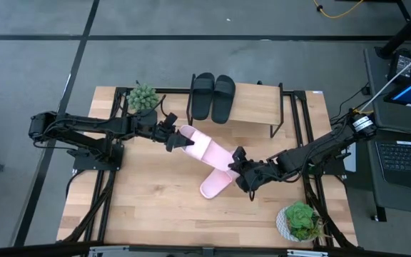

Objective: Pick and place slides into the shelf
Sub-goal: Put the left pink slide on the shelf

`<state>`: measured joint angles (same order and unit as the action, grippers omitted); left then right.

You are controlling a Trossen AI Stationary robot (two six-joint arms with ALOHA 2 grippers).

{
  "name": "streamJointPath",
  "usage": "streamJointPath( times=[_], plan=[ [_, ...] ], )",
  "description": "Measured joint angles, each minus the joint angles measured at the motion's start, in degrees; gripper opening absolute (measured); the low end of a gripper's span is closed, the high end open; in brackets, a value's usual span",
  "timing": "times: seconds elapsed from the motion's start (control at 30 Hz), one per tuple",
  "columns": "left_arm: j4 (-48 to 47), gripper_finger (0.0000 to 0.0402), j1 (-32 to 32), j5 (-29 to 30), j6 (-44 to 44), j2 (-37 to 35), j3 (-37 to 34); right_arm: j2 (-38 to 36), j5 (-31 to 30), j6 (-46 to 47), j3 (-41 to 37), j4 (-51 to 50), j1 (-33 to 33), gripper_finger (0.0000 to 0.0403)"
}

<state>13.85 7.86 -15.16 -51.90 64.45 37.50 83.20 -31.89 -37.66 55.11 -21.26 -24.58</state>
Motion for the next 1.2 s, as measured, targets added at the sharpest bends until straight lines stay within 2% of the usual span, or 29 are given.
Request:
streamJointPath(
  times=[0.13, 0.27, 0.5, 0.67, 0.83, 1.03, 1.2],
  plan=[
    [0.0, 0.0012, -0.04, 1.41, 0.0, 0.0, 0.0, 0.0, 0.51, 1.64, 0.0, 0.32, 0.0, 0.002],
    [0.0, 0.002, -0.09, 7.02, 0.1, 0.02, 0.0, -0.02, 0.23, 2.76, 0.0, 0.55, 0.04, 0.002],
    [-0.05, 0.0061, 0.11, 9.88, 6.01, 0.02, 0.0, -0.07, 0.71, 6.17, 0.0, -1.47, -0.02, 0.0019],
    [-0.05, 0.0095, 2.21, 9.86, 10.02, 0.02, 0.0, -0.05, -0.2, 6.75, 0.37, -2.3, 0.04, 0.0019],
    [0.16, 0.0115, 5.51, 9.83, 16.51, -0.45, 0.0, -0.04, -1.09, 12.17, 3.49, -8.98, 0.02, 0.0017],
    [5.55, 0.0111, 7.93, 9.82, 18.36, -2.16, 0.04, -0.04, -1.51, 15.09, 7.19, -12.12, -0.11, 0.0017],
    [8.14, 0.0103, 7.93, 5.16, 24.02, -4.85, 0.07, -0.04, -1.56, 15.07, 10.25, -13.38, -0.24, 0.0017]
  ],
)
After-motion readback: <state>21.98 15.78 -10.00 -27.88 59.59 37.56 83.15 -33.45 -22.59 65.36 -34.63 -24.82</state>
